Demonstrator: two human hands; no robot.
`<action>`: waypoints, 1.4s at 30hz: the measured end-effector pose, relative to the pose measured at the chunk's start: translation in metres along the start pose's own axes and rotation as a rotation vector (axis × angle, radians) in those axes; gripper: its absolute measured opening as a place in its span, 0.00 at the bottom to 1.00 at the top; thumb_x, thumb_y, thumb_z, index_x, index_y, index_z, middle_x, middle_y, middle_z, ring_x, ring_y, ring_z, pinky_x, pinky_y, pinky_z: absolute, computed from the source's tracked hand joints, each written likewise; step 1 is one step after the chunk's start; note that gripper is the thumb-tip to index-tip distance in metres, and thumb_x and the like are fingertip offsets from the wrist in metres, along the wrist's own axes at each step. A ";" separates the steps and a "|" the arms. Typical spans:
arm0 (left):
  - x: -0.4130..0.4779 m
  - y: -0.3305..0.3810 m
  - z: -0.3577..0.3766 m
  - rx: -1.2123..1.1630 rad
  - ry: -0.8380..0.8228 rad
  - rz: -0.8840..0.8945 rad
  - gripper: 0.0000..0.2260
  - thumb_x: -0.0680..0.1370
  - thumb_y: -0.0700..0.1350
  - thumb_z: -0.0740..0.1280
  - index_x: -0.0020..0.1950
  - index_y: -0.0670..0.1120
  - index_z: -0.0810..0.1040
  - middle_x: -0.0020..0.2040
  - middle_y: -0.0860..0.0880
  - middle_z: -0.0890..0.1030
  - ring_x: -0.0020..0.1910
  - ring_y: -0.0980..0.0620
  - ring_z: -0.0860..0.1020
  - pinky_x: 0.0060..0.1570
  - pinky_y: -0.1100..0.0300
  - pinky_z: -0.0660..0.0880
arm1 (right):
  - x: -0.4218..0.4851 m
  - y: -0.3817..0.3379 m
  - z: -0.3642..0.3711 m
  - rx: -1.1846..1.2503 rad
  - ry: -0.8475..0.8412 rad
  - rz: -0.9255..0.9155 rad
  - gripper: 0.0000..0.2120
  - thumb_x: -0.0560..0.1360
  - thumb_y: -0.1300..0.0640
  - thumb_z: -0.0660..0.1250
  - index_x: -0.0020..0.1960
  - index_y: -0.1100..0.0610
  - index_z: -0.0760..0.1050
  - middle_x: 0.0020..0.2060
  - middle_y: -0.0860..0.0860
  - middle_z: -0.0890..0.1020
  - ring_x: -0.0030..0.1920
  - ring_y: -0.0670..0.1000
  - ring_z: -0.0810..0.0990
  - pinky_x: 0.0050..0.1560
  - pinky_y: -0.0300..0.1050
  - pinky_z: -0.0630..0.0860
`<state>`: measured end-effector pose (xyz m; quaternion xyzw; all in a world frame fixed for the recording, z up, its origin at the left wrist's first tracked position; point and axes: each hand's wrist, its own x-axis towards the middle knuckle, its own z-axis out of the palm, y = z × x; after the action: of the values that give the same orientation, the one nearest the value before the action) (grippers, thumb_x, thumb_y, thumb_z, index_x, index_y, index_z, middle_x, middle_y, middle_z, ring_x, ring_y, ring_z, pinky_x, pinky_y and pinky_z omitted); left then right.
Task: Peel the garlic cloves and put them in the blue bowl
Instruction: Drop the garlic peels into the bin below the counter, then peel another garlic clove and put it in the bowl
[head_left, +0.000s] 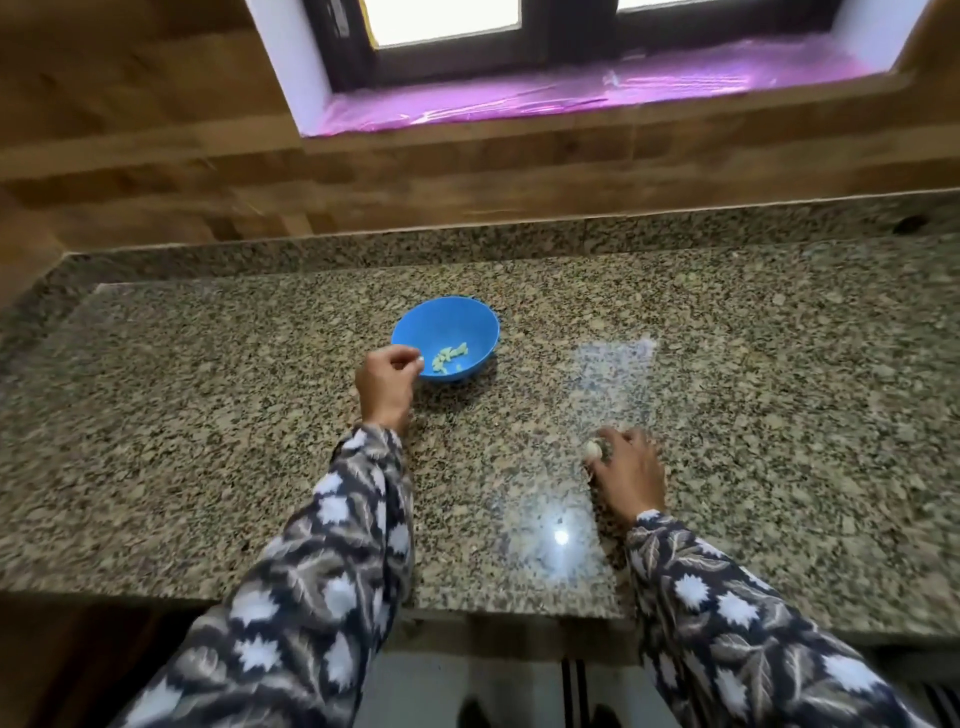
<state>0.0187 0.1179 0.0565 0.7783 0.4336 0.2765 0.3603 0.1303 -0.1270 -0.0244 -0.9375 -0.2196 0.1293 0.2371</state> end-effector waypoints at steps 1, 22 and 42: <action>0.016 0.006 0.008 0.003 -0.007 -0.007 0.08 0.73 0.36 0.71 0.51 0.38 0.82 0.47 0.46 0.82 0.45 0.51 0.80 0.46 0.63 0.78 | 0.001 0.001 0.002 0.016 0.013 -0.020 0.19 0.75 0.50 0.64 0.65 0.50 0.69 0.62 0.55 0.71 0.61 0.53 0.70 0.61 0.47 0.71; -0.084 -0.015 0.068 -0.323 -0.662 -0.118 0.12 0.74 0.36 0.69 0.57 0.39 0.79 0.54 0.46 0.82 0.44 0.63 0.80 0.49 0.60 0.78 | -0.014 -0.028 0.033 0.888 0.000 0.093 0.17 0.67 0.65 0.74 0.55 0.58 0.79 0.49 0.54 0.83 0.47 0.46 0.82 0.54 0.48 0.78; -0.092 0.005 0.130 -0.097 -0.582 0.107 0.14 0.73 0.47 0.72 0.58 0.48 0.80 0.59 0.52 0.78 0.57 0.55 0.74 0.55 0.67 0.71 | -0.034 0.043 0.013 0.071 0.098 0.069 0.27 0.73 0.42 0.62 0.70 0.44 0.62 0.70 0.42 0.50 0.74 0.47 0.50 0.69 0.47 0.33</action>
<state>0.0741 -0.0056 -0.0267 0.8284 0.2568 0.0809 0.4912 0.1114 -0.1727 -0.0521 -0.9407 -0.1705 0.0992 0.2761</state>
